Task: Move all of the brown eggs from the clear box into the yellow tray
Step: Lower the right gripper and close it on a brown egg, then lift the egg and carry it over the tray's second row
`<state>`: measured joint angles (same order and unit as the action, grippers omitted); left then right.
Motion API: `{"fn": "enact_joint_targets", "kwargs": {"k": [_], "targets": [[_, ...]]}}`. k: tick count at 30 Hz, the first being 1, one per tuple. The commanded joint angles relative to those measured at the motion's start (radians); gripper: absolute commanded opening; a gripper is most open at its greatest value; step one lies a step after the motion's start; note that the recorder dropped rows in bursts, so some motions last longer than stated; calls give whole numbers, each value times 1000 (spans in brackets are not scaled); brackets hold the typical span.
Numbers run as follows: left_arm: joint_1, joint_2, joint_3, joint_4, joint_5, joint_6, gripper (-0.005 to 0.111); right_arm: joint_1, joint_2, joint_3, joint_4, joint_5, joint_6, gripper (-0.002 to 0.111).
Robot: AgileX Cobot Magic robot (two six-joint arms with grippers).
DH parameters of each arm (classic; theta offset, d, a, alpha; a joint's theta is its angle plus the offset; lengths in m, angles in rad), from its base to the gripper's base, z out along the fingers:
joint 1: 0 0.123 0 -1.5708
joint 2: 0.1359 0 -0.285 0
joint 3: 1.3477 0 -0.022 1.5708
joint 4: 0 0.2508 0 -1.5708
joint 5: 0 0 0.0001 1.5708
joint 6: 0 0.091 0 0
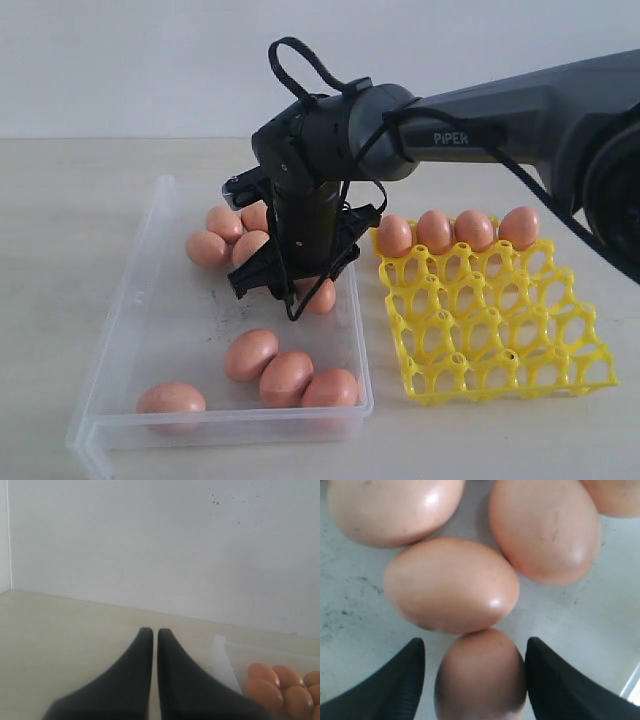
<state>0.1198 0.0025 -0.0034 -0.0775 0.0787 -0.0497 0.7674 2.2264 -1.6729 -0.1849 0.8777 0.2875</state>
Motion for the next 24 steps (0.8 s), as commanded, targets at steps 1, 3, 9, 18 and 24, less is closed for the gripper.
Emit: {"fn": "enact_joint_targets", "kwargs": {"k": [1,3,9,18,24], "targets": [[-2,-2,3,-9,-3,-9,4,-3,-3,-4,-7,24,-11,43],[-2,-2,3,-9,-3,-9,4,-3,-3,-4,-7,35,-11,35],[-2,-2,3,-9,-3,-9,4,-3,-5,-4,-22,61,-33,0],[-2,-2,3,-9,-3,-9,4,-1,-93,-2,-92,-62,33,0],[-2,-2,3,-9,-3,-9,4,1,-164,17,-97,-172,53,0]]}}
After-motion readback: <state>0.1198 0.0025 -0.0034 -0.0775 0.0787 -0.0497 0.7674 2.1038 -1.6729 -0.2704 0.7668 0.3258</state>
